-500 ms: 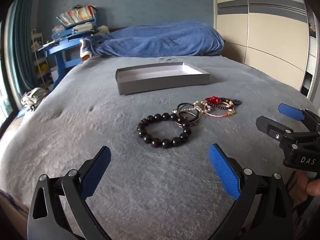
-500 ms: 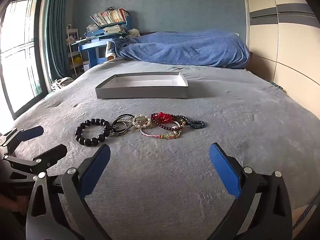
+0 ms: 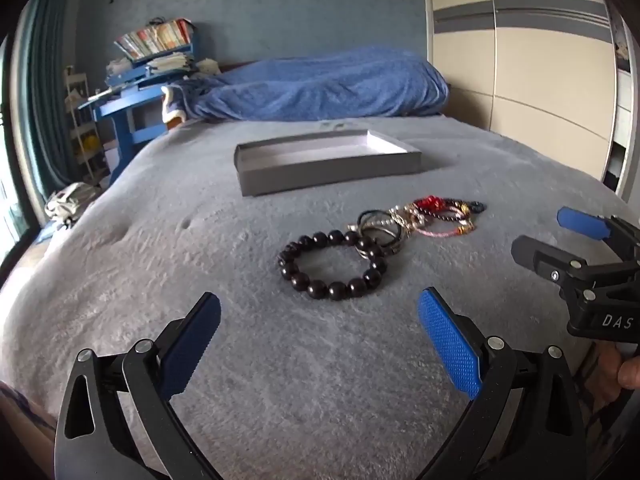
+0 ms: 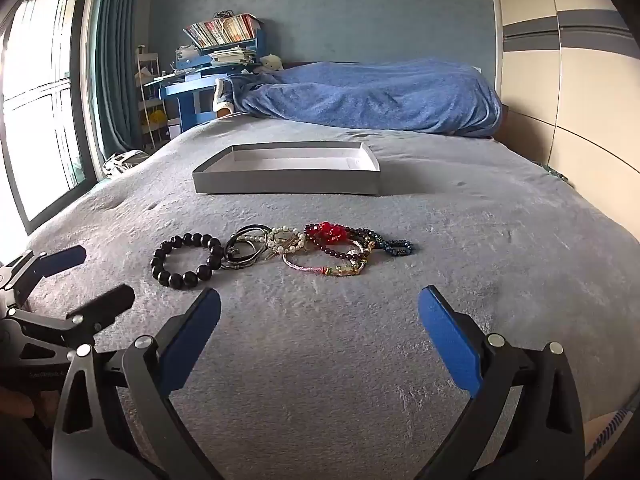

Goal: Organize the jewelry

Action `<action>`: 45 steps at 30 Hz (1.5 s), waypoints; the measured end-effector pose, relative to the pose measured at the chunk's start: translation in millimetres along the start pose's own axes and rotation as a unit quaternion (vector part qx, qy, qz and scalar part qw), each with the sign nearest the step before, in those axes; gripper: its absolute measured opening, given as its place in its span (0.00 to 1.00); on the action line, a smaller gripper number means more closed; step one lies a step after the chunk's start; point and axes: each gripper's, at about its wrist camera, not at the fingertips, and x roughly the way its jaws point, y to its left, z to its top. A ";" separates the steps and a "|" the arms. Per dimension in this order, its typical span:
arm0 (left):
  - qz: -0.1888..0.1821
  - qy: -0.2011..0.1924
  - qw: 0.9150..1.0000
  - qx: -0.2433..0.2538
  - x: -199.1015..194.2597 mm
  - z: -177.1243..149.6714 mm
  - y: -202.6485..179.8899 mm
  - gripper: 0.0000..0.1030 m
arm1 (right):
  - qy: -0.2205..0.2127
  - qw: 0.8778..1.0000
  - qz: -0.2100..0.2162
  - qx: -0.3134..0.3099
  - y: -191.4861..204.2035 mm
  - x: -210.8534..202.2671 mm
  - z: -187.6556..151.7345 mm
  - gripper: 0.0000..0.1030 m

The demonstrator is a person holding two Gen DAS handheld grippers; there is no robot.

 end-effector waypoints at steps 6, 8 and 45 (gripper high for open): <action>0.009 0.002 1.000 -0.004 1.6 1.0 0.0 0.95 | 0.001 1.000 0.001 0.001 -0.4 1.0 -1.3 0.95; 0.010 0.004 1.000 -0.002 0.9 1.8 0.4 0.95 | 0.002 1.000 0.000 0.001 -0.4 0.1 -0.8 0.95; 0.003 0.012 1.000 -0.010 2.5 3.0 6.1 0.95 | 0.005 1.000 0.007 0.007 -3.0 -0.4 0.1 0.95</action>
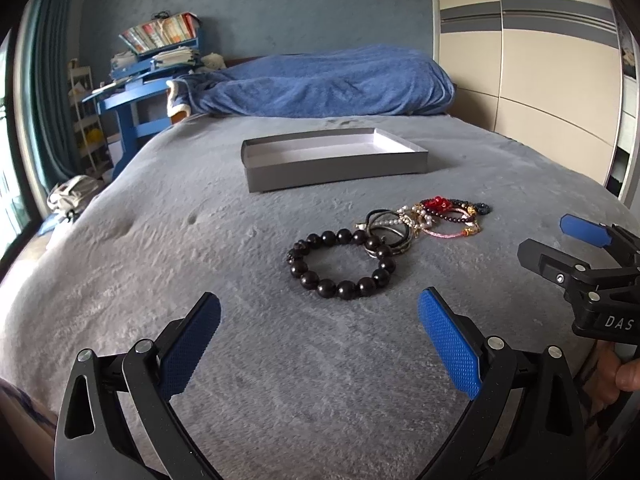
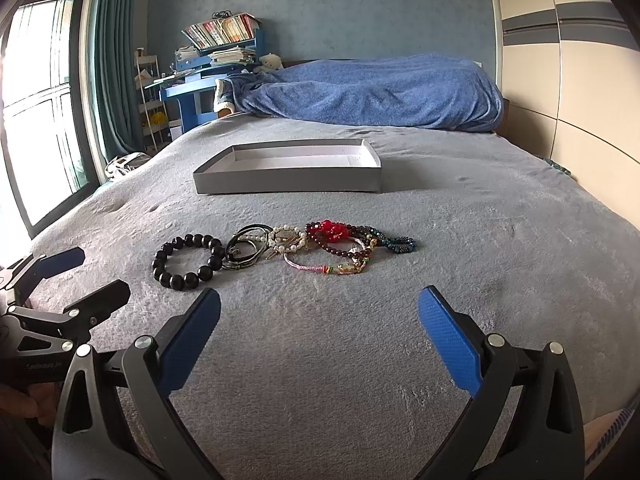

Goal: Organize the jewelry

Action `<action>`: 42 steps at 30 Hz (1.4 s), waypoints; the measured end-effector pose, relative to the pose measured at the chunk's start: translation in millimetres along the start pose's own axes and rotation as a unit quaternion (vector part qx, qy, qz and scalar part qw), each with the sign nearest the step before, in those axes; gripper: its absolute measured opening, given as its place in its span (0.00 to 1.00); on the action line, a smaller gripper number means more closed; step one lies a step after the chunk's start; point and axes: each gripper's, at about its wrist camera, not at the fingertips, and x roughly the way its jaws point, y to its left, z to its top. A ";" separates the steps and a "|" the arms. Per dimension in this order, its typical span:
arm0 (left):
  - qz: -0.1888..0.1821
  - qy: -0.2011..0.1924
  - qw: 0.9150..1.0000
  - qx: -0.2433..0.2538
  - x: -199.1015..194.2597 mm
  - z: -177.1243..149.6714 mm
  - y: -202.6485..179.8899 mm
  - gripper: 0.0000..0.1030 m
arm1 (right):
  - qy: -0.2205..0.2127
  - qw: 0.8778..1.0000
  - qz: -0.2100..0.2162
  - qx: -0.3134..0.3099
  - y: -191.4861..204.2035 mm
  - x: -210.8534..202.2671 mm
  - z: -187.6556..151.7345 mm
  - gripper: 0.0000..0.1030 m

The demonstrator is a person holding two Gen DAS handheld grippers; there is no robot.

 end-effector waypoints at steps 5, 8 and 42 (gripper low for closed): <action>-0.001 0.004 1.000 -0.004 1.0 0.4 1.7 0.95 | -0.001 1.000 0.003 0.001 0.8 0.7 0.1 0.95; -0.001 0.004 1.000 -0.004 1.7 0.8 1.1 0.95 | -0.001 1.000 0.004 0.000 1.8 0.8 0.1 0.95; 0.005 0.091 0.996 -0.020 60.6 31.4 17.0 0.52 | 0.027 0.999 -0.003 0.034 -27.8 34.4 29.4 0.84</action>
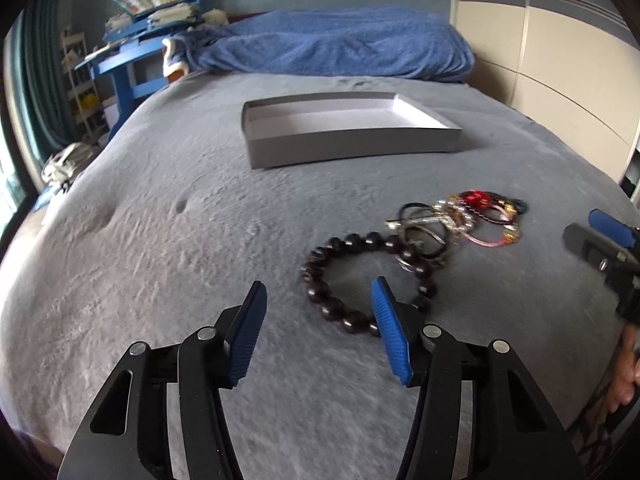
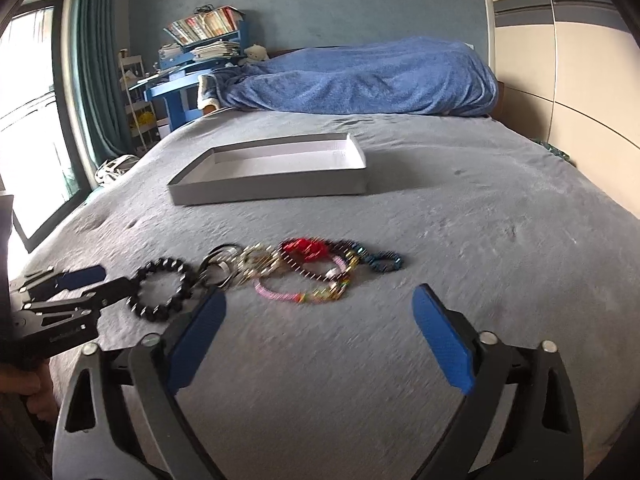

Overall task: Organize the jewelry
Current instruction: 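Grasp the black bead bracelet with the left tool while the right tool grasps the red-bead gold chain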

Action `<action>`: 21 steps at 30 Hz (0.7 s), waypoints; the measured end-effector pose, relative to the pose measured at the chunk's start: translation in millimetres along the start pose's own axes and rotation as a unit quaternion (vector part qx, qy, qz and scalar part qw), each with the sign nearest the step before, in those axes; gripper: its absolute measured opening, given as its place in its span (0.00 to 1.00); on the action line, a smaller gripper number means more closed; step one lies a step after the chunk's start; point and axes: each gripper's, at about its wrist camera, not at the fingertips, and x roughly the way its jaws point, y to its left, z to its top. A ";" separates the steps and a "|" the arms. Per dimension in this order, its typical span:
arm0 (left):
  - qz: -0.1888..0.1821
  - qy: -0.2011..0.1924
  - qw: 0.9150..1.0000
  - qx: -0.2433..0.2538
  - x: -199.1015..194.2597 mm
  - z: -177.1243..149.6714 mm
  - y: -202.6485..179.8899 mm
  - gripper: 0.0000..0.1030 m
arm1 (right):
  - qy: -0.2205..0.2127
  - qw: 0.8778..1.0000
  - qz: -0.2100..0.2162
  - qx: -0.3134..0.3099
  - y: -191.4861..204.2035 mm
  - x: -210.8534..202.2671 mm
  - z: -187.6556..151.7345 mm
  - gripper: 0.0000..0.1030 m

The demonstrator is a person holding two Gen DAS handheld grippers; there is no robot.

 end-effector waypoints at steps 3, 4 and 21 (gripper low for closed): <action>0.008 0.020 1.000 -0.011 11.2 4.3 8.5 0.51 | 0.005 1.000 0.002 0.008 -10.6 11.3 12.1 0.76; 0.009 0.025 1.000 -0.013 14.0 4.8 10.0 0.51 | 0.008 1.000 0.004 0.009 -12.4 14.7 14.8 0.74; -0.008 0.051 0.999 0.009 40.5 12.7 6.5 0.42 | 0.115 0.992 0.055 0.005 -3.2 104.6 35.4 0.50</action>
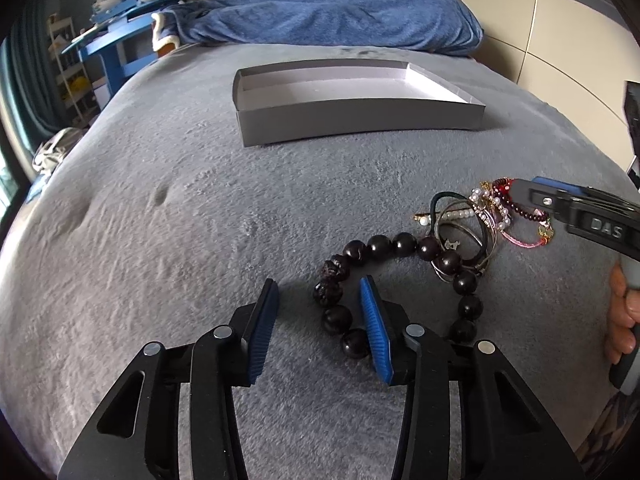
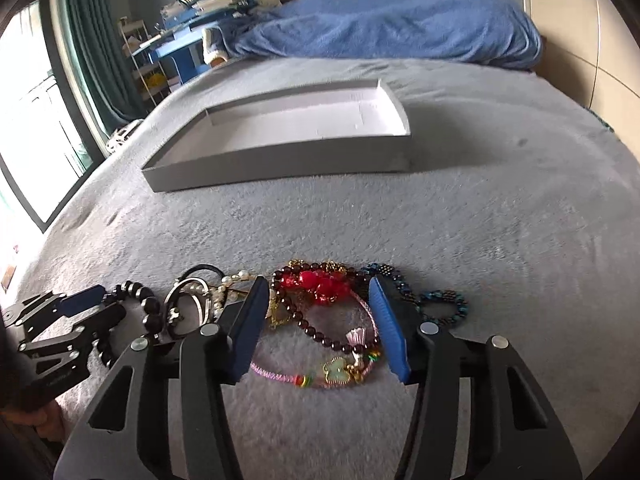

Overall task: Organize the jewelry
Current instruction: 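Grasp the black bead bracelet with the left tool while the right tool grasps the red-bead gold chain, then carry both bracelets into the tray and open both tools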

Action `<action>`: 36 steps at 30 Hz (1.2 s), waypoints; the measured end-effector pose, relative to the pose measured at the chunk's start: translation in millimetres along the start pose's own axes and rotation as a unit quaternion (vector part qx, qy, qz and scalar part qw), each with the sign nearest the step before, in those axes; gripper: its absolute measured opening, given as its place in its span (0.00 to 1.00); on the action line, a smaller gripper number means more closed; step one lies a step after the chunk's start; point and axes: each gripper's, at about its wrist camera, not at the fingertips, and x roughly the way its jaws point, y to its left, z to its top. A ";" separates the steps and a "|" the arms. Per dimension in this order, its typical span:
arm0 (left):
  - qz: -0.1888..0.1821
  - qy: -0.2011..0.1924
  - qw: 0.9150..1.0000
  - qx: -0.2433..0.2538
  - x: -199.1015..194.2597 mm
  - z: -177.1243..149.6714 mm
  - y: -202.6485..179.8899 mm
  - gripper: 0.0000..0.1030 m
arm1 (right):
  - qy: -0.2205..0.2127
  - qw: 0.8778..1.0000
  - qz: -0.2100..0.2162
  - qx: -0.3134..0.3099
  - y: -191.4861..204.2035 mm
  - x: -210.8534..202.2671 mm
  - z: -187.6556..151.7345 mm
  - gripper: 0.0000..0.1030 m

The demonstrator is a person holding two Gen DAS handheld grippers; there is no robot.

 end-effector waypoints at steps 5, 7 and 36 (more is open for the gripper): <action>-0.002 -0.001 1.000 0.003 3.3 1.0 -0.3 0.37 | 0.005 1.000 0.004 0.018 -3.3 10.2 4.1 0.42; -0.003 0.000 1.000 0.009 4.2 1.1 -1.7 0.32 | 0.007 1.000 0.007 0.027 -5.2 12.1 5.9 0.30; -0.042 -0.104 0.994 0.008 -62.8 54.0 1.0 0.14 | -0.114 0.991 0.044 0.048 -29.7 -85.0 37.6 0.07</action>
